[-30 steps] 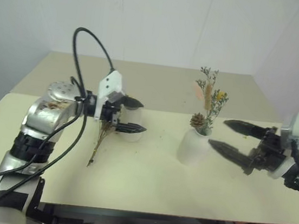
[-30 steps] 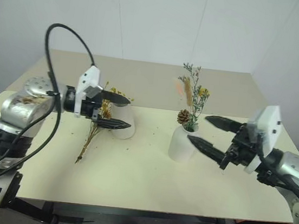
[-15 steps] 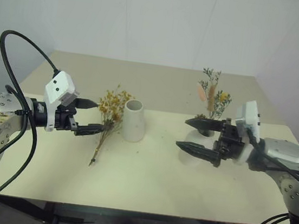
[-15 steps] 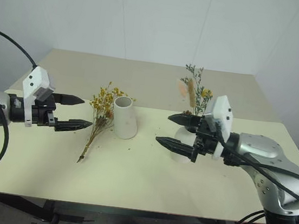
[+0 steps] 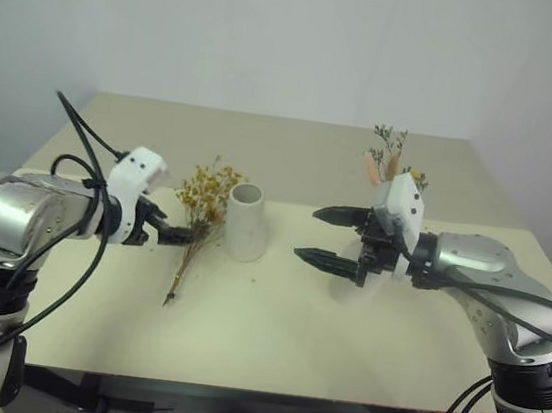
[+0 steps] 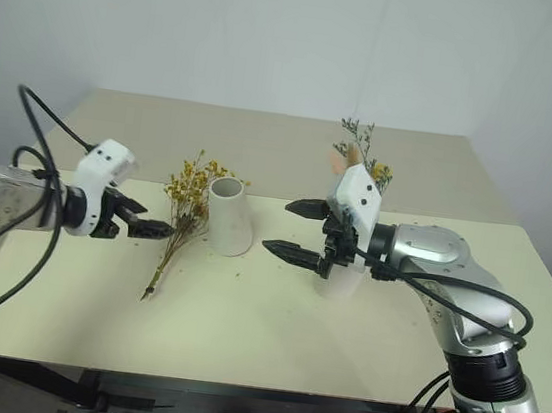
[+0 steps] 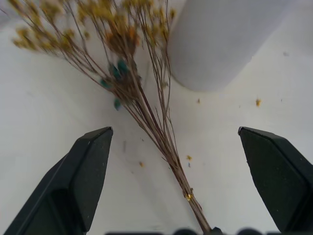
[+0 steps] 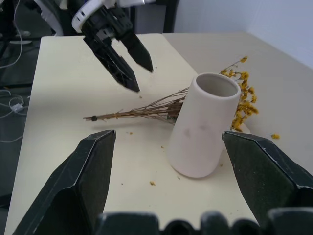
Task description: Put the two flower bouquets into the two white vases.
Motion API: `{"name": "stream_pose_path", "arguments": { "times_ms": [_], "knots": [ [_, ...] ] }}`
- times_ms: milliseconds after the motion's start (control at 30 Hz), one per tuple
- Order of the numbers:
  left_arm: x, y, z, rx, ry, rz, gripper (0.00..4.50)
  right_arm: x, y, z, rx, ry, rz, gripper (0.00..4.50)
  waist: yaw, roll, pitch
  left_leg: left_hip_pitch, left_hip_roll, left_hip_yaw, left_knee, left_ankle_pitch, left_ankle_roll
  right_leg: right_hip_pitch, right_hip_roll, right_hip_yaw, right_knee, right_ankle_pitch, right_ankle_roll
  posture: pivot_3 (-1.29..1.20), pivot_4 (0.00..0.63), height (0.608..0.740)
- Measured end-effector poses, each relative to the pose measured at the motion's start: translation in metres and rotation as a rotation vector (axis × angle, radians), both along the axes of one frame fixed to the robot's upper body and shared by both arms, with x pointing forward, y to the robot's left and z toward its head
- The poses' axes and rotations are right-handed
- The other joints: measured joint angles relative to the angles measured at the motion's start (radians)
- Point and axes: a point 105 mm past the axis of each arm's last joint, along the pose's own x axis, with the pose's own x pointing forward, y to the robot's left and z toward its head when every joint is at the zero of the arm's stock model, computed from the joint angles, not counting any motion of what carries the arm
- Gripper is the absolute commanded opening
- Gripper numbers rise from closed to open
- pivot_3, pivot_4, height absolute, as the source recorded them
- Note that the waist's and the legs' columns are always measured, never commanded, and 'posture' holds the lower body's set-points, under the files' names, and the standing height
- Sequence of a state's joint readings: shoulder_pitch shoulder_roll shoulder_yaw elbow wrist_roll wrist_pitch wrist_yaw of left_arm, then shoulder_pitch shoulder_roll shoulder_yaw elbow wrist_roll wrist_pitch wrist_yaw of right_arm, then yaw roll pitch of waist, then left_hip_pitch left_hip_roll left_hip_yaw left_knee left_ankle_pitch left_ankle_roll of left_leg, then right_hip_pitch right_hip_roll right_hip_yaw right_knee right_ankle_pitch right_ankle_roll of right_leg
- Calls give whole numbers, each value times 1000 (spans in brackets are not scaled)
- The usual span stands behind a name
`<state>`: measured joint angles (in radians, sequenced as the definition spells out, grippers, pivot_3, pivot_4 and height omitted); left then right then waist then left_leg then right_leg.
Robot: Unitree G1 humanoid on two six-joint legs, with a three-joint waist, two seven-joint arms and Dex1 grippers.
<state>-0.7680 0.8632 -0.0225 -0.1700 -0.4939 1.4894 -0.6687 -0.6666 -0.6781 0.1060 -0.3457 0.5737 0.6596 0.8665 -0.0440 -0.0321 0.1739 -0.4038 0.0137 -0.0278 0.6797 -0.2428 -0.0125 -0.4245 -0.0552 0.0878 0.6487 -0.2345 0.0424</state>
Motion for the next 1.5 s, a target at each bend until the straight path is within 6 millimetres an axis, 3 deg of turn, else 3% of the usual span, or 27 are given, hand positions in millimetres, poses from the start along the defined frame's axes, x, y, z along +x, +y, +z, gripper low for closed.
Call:
{"name": "stream_pose_path", "arguments": {
  "times_ms": [200, 500, 600, 1000, 1200, 1333, 1433, 1500],
  "knots": [
    [6, 5, -21, 46, 91, 59, 4500, -3, 3, 3, -1, -21, 4, 4133, 1, 0, 0, 0, 0, 0, 0, 0, 0, 0, 0, 0, 0, 0, 0, 0, 150, 740],
    [22, -6, -45, 38, 163, 102, 4500, -7, 4, 2, -7, -23, -9, 4133, 4, 0, 0, 0, -1, -1, 0, 0, 0, 0, -1, 0, 0, 0, 0, 0, 150, 740],
    [27, -8, -56, 40, 187, 121, 3890, -8, 4, 3, -7, -30, -9, 4178, 3, 0, 0, 0, -1, -1, 0, 0, 0, 0, 0, 0, 0, 0, 0, 0, 150, 740],
    [44, 0, -58, 66, 151, 164, 21, -11, 6, 1, -10, -27, -13, 4178, 6, 0, 0, 0, -1, -1, 0, 0, 0, 1, -1, -1, 0, 0, 0, 0, 150, 740],
    [50, 5, -58, 41, 137, 196, 21, -11, 6, 1, -10, -22, -22, 4178, 7, 0, 0, 1, -1, -1, 0, 0, 0, 1, -1, -1, 0, 0, 0, 0, 150, 740],
    [60, 26, -51, 38, 65, 307, 21, -12, 6, -1, -11, -17, -21, 4178, 3, 0, 0, 0, -1, -1, 0, 0, 0, 0, -1, -1, 0, 0, 0, 0, 150, 740],
    [68, 37, -32, -22, -15, 368, 21, -12, 6, -3, -9, -10, -23, 4178, 3, 0, 0, -2, -1, -2, 0, 0, 0, -1, -1, -1, 0, 0, 0, 0, 150, 740],
    [76, 36, -3, -98, -117, 364, 21, -12, 7, -3, -4, -9, -22, 4178, 5, -1, 0, -2, -1, -2, 0, 0, 0, -1, -2, -2, 0, 0, 0, 0, 150, 740]
  ]
}}
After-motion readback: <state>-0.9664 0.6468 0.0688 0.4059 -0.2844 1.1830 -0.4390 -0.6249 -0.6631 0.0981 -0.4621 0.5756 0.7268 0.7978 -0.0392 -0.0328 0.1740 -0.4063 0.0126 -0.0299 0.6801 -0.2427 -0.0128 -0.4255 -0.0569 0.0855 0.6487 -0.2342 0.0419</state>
